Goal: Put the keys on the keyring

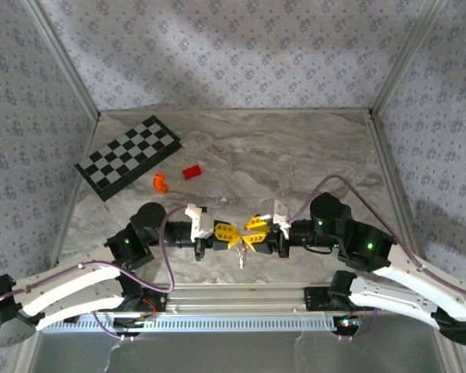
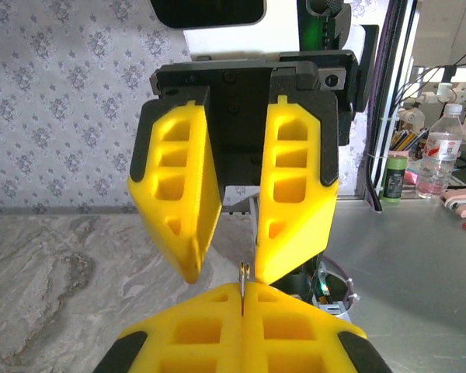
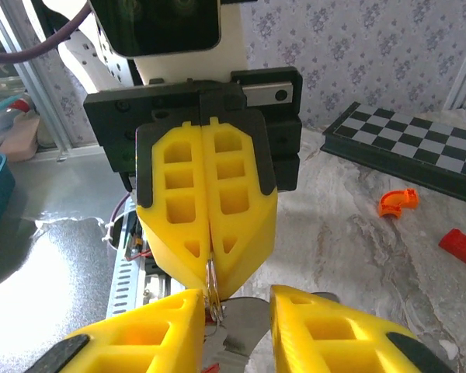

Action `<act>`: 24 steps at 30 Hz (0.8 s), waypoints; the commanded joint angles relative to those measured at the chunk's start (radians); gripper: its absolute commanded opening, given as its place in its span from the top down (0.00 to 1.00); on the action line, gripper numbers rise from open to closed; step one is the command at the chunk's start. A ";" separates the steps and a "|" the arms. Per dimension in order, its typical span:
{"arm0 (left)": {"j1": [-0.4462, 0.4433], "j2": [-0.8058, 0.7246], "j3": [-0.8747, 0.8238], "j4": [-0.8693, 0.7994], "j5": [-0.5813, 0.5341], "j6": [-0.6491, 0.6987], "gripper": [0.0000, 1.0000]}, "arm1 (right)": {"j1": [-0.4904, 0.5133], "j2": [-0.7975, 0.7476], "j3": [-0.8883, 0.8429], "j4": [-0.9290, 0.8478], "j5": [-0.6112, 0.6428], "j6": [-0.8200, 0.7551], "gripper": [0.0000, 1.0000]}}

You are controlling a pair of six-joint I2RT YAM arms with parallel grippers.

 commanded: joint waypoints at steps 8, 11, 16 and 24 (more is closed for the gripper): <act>-0.003 0.004 0.043 0.044 0.021 -0.010 1.00 | -0.004 0.010 -0.013 0.020 -0.033 0.008 0.89; -0.003 0.005 0.044 0.041 0.020 -0.010 1.00 | -0.003 0.020 -0.013 0.020 -0.038 0.012 0.96; -0.002 0.009 0.045 0.029 0.014 -0.007 1.00 | -0.001 0.023 -0.006 0.004 -0.026 0.007 1.00; -0.003 0.016 0.136 -0.257 -0.081 0.082 0.95 | 0.002 0.074 0.080 -0.143 0.017 -0.023 1.00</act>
